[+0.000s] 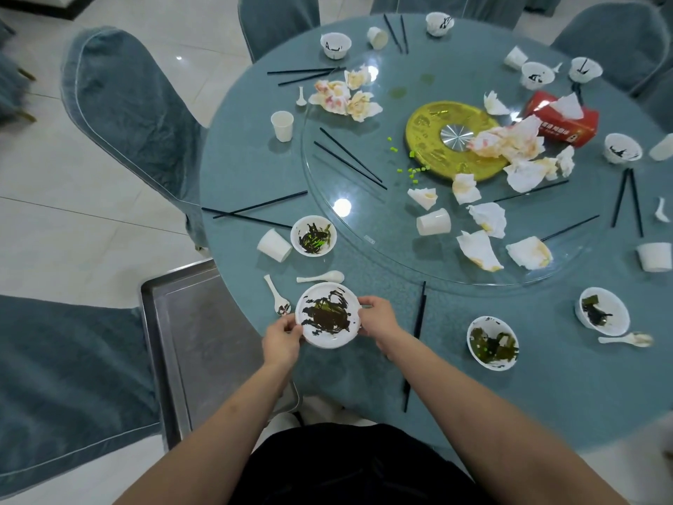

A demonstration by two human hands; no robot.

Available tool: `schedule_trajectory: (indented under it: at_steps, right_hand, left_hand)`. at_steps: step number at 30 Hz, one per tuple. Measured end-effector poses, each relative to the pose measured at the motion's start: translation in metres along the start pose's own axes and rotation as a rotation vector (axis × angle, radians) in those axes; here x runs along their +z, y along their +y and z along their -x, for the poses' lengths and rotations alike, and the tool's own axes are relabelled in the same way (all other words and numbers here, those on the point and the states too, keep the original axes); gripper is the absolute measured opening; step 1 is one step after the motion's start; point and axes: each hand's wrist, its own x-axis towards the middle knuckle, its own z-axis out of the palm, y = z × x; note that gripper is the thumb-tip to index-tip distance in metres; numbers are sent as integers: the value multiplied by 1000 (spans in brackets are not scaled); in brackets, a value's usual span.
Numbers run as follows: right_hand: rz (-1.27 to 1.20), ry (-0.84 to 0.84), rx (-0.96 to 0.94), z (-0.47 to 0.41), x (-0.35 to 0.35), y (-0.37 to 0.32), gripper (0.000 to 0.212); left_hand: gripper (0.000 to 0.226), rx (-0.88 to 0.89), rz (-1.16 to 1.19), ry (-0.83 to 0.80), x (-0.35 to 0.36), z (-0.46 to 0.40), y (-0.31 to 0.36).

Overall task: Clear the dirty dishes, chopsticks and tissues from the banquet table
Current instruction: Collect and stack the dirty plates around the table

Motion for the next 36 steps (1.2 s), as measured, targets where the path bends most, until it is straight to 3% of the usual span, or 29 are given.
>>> schedule_trajectory:
  at_steps: [18,36]
  right_hand:
    - [379,-3,-108,-23,-6,-4,24]
    - [406,-28,-91,-29,-7,1,30]
  left_hand:
    - [29,26,-274,15,25,1,22]
    - [31,-66,-57,-97,25,-10,1]
